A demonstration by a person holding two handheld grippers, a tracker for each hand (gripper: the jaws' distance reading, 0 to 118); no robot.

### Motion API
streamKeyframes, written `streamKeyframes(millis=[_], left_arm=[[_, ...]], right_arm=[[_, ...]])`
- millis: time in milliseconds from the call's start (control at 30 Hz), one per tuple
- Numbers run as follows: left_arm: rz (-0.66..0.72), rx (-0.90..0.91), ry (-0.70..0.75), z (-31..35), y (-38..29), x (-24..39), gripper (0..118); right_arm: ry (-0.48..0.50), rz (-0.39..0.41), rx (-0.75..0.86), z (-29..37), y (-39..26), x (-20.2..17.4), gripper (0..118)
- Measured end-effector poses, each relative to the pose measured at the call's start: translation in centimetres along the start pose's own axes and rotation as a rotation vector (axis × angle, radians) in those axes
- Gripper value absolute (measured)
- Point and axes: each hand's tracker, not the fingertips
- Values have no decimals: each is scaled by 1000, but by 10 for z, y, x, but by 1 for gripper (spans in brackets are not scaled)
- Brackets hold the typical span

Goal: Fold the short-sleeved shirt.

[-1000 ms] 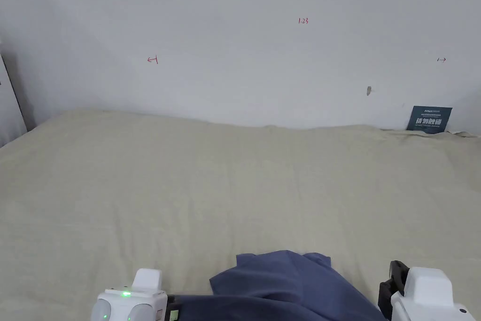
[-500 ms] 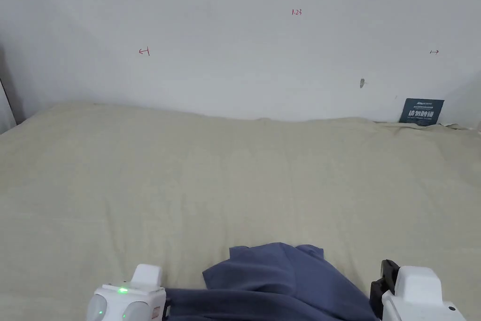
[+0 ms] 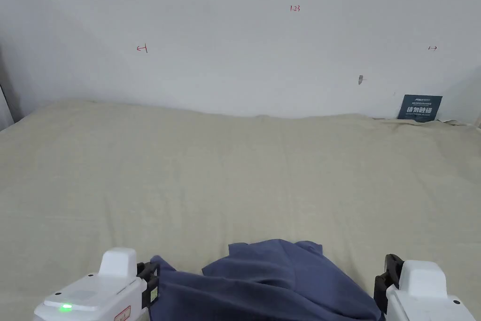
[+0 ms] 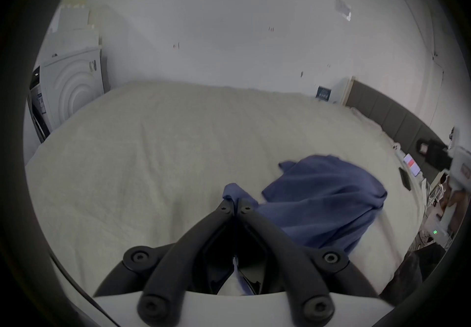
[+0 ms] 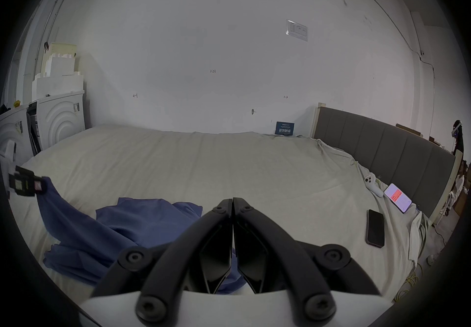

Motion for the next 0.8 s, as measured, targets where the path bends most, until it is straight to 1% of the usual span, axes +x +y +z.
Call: streamKeyframes(millis=[100, 300, 367, 500, 567, 600, 633, 667, 700, 767, 800], left_arm=[[9, 37, -25, 7, 9, -2, 0], [-7, 132, -20, 44, 23, 14, 0], [-8, 159, -12, 53, 26, 14, 0], [-6, 195, 15, 72, 31, 13, 0], [-4, 194, 31, 77, 32, 11, 0], [-4, 188, 32, 77, 31, 10, 0], [-5, 184, 43, 75, 28, 8, 0], [-3, 174, 53, 76, 28, 6, 0], [-2, 163, 53, 75, 26, 5, 0], [11, 154, 59, 72, 20, 4, 0], [15, 148, 58, 74, 21, 4, 0]], right_arm=[[0, 1, -4, -4, 0, 0, 0], [25, 11, -37, -23, 4, -2, 1], [53, 25, -73, -35, 5, -3, 1], [94, 31, -129, -63, 7, -7, 1], [124, 26, -169, -80, 7, -11, 3], [134, 30, -193, -90, 5, -13, 10], [138, 40, -228, -100, 4, -16, 23], [171, 29, -267, -111, 2, -19, 39], [188, 18, -289, -120, -1, -21, 43], [220, 8, -363, -140, -9, -25, 43], [220, 7, -392, -148, -13, -28, 44]])
